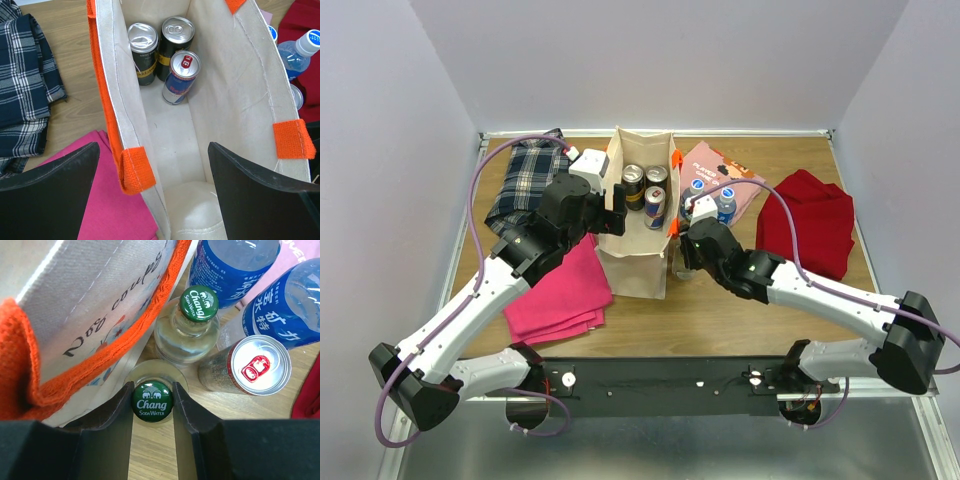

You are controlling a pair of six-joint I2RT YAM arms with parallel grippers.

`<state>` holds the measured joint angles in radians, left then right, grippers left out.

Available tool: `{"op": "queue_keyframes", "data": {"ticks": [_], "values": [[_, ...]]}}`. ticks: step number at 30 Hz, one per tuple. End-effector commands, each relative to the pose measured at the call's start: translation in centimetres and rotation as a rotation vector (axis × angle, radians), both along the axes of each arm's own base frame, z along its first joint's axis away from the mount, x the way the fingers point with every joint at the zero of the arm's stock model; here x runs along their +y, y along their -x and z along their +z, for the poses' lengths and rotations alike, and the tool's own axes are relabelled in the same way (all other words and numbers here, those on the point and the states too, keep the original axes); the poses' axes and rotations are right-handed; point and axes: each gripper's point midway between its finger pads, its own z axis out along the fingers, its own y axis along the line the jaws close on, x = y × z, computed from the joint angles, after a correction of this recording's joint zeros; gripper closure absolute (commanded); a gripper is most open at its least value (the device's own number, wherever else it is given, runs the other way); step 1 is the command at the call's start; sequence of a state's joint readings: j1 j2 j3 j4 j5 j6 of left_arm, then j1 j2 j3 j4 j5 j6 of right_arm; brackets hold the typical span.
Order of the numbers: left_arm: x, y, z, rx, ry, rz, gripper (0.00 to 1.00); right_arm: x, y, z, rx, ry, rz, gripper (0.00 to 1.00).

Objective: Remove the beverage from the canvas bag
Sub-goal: Place the drink at the center of the board.

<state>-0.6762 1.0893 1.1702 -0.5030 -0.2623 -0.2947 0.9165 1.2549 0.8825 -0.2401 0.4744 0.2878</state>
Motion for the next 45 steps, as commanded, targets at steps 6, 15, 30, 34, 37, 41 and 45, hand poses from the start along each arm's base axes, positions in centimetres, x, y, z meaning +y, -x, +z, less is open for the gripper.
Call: {"op": "queue_keyframes", "data": {"ticks": [6,15,30,34,37,41,45], "values": [[0.4,0.0,0.4,-0.019,0.013,0.017,0.01,0.7,-0.9,2.4,-0.055,-0.093,-0.061,0.45],[0.0,0.1,0.1,-0.009,0.012,-0.004,0.01,0.3,-0.9,3.7,-0.074,-0.118,-0.079,0.41],[-2.5,1.1,-2.0,0.056,-0.016,-0.175,0.01,-0.7,-0.9,11.5,-0.166,-0.203,-0.111,0.38],[-2.6,1.8,-3.1,0.074,-0.033,-0.216,0.01,-0.3,-1.4,14.3,-0.201,-0.211,-0.098,0.35],[-2.3,2.2,-4.1,0.083,-0.048,-0.22,0.01,0.7,-2.1,16.3,-0.219,-0.186,-0.069,0.32],[-2.0,2.8,-4.8,0.095,-0.056,-0.237,0.01,2.9,-3.4,17.5,-0.222,-0.147,-0.026,0.32],[-1.8,3.4,-4.9,0.092,-0.051,-0.242,0.01,5.1,-5.1,17.7,-0.212,-0.119,-0.014,0.32]]}}
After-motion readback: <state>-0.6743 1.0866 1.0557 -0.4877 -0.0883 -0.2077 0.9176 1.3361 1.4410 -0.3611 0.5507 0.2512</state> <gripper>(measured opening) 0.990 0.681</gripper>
